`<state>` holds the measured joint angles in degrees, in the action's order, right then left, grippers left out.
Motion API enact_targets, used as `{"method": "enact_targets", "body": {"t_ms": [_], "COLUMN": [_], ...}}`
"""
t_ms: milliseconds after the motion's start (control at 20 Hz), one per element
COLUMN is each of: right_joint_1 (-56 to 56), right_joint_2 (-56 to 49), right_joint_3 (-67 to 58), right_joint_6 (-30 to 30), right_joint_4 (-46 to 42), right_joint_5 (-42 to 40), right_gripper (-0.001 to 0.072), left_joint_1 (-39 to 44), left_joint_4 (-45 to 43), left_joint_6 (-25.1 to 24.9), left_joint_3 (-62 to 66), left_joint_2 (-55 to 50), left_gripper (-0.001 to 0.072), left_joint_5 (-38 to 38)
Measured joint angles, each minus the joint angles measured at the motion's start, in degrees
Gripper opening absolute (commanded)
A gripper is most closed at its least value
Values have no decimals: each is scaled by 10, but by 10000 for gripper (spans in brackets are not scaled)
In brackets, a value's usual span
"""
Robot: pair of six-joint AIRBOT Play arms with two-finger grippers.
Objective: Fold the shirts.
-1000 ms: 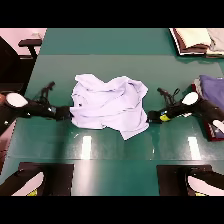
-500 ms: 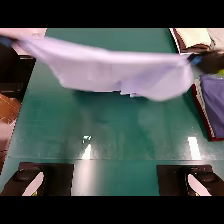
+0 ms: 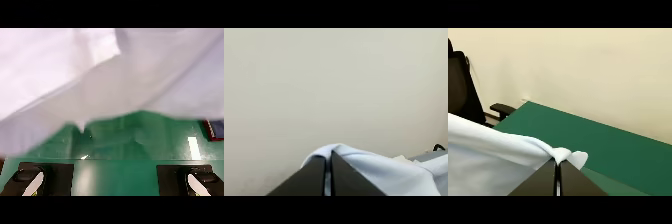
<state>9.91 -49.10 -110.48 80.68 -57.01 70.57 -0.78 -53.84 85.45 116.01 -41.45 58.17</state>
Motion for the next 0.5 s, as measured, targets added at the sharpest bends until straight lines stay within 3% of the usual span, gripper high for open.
{"method": "enact_targets", "body": {"t_ms": [200, 500], "right_joint_1": [10, 49], "right_joint_2": [-101, -295], "right_joint_3": [-31, 63], "right_joint_6": [31, 36], "right_joint_4": [-4, -57], "right_joint_5": [35, 52], "right_gripper": [15, 16], "left_joint_1": [0, 0], "left_joint_4": [-42, -77], "left_joint_6": [14, 14], "left_joint_3": [-7, -111], "left_joint_2": [-97, -319], "left_gripper": [21, 22], "left_joint_5": [84, 161]}}
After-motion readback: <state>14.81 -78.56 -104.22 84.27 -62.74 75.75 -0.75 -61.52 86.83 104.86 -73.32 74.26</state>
